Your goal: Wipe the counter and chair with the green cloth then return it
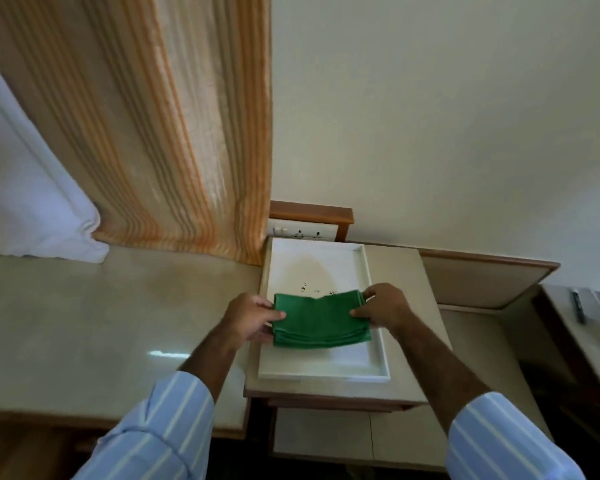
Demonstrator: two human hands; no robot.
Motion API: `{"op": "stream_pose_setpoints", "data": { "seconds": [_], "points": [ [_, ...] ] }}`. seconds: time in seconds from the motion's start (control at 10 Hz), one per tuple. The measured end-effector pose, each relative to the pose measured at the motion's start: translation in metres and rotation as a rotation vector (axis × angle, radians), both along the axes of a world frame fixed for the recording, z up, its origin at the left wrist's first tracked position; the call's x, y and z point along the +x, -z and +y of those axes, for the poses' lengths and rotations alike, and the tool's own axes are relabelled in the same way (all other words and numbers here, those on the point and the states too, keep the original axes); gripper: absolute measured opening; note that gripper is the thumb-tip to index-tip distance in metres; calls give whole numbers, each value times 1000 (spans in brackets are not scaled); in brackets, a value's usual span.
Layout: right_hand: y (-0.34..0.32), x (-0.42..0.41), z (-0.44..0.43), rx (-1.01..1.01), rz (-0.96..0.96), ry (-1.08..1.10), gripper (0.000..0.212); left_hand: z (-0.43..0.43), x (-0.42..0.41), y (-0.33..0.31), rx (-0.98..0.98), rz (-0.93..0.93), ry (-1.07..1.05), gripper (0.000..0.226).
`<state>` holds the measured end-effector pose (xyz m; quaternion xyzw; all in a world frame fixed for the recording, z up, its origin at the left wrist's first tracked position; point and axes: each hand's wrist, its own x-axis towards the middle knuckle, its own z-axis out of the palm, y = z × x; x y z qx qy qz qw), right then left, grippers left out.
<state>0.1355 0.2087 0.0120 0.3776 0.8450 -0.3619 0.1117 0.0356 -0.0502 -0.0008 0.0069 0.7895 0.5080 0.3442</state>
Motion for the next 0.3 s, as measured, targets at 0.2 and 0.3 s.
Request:
{"op": "stream_pose_setpoints", "data": {
  "seconds": [0.2, 0.3],
  "points": [
    [18, 17, -18, 224, -129, -114, 47, 19, 10, 25, -300, 210, 181, 25],
    [14, 16, -23, 310, -99, -124, 48, 20, 5, 18, -419, 488, 222, 41]
  ]
}}
